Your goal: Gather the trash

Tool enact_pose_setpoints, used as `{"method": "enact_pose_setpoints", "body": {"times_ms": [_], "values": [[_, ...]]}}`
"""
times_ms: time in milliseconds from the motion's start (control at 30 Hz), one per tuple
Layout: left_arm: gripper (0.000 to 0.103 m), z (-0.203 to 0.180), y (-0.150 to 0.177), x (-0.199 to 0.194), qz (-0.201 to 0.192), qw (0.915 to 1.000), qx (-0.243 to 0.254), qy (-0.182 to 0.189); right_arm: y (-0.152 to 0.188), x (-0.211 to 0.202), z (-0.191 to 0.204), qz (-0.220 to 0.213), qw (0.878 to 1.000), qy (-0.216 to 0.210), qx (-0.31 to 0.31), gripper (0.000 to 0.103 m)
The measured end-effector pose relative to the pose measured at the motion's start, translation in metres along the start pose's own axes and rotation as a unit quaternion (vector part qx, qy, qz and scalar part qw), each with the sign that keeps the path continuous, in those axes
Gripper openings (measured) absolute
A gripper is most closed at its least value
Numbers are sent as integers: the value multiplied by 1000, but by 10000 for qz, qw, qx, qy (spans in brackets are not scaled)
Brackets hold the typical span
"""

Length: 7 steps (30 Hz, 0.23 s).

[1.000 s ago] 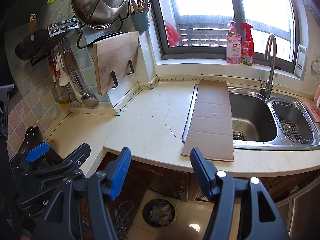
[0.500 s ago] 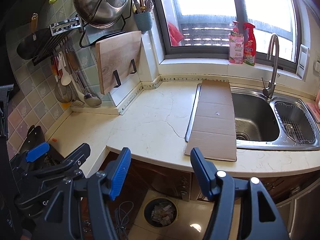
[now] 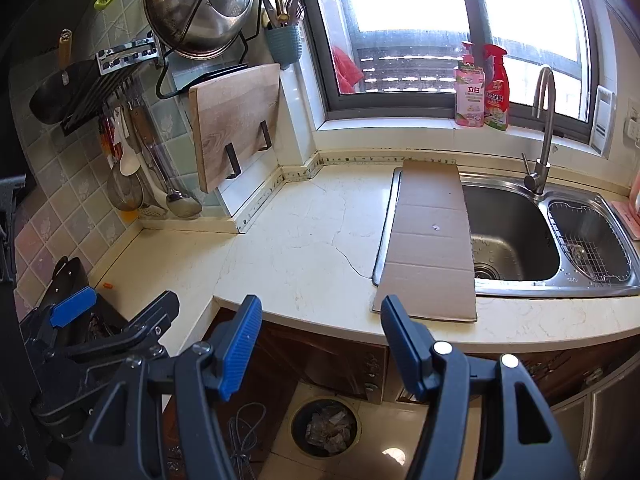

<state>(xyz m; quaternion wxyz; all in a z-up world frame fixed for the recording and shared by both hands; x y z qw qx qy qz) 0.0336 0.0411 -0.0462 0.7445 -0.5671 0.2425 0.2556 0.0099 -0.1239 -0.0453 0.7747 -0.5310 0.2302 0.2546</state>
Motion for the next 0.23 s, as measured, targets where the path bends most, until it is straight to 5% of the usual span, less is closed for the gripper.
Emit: {"method": "enact_pose_setpoints", "body": {"times_ms": [233], "values": [[102,13,-4,12,8,10000,68,62,1,8,10,-5,10000,41,67,62]]}}
Point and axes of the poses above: each gripper's, at about its wrist camera, not at the fingertips, and x roughly the way its jaws point, z to its left, y to its underside, the point moved 8 cm from there along x, roughly the way its jaws point, and after that the axes turned 10 degrees about x, right-handed, at the moved point
